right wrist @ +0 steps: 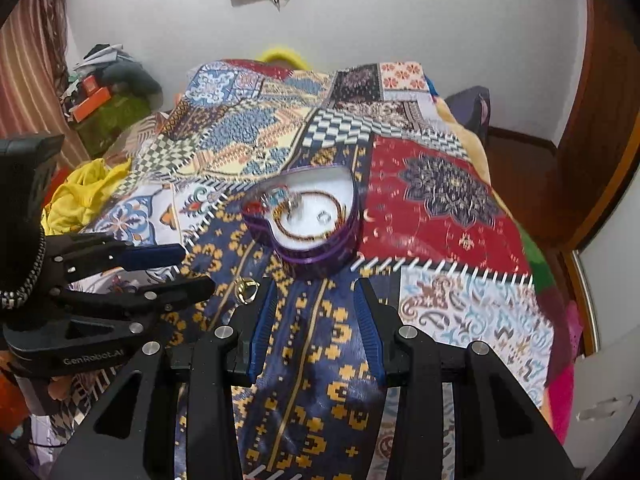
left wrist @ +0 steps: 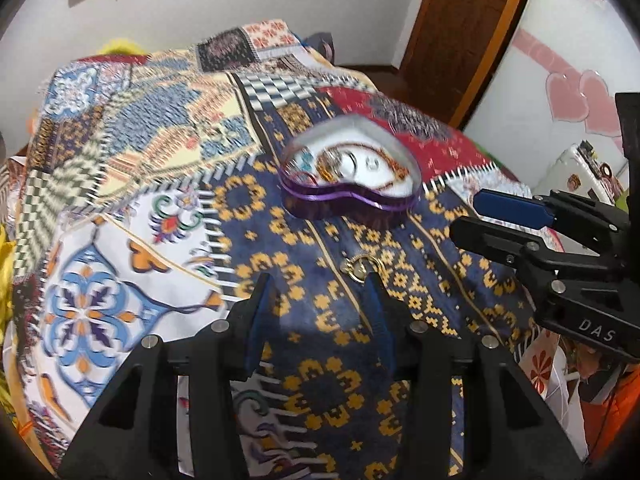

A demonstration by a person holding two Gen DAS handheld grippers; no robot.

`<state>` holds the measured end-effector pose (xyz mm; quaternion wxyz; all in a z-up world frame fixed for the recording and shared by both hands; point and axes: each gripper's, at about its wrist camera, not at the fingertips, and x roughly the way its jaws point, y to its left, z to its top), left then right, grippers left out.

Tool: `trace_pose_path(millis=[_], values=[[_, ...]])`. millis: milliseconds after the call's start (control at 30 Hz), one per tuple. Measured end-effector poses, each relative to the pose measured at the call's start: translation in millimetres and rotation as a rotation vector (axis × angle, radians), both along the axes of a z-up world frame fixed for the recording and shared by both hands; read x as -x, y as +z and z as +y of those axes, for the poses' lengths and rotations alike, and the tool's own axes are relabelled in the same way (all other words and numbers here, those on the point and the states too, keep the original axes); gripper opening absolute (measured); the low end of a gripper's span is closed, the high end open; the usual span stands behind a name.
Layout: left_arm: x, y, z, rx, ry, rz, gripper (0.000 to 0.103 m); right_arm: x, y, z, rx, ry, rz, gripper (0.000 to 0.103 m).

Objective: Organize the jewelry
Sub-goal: 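Lift the open right tool and move it to the remaining gold ring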

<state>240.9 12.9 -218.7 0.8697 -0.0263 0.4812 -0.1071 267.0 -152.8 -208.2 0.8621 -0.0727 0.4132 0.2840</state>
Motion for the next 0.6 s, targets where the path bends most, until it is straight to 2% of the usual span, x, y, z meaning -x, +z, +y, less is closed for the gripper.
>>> trace_pose_path(millis=[200,500,600], values=[[-7.1,-8.4,-16.9,-0.003,-0.046,0.012,0.045,-2.1,-9.0,-6.3,0.005,-0.012,0.028,0.036],[-14.7,-10.6,-18.8,0.020,-0.049,0.014,0.045,-4.0,-13.9,-11.6,0.002,-0.011,0.036,0.036],[-15.0,-10.7,-19.6,0.017,-0.052,0.007,0.035,-3.8,-15.1,-10.6,-0.001,-0.008,0.038,0.036]])
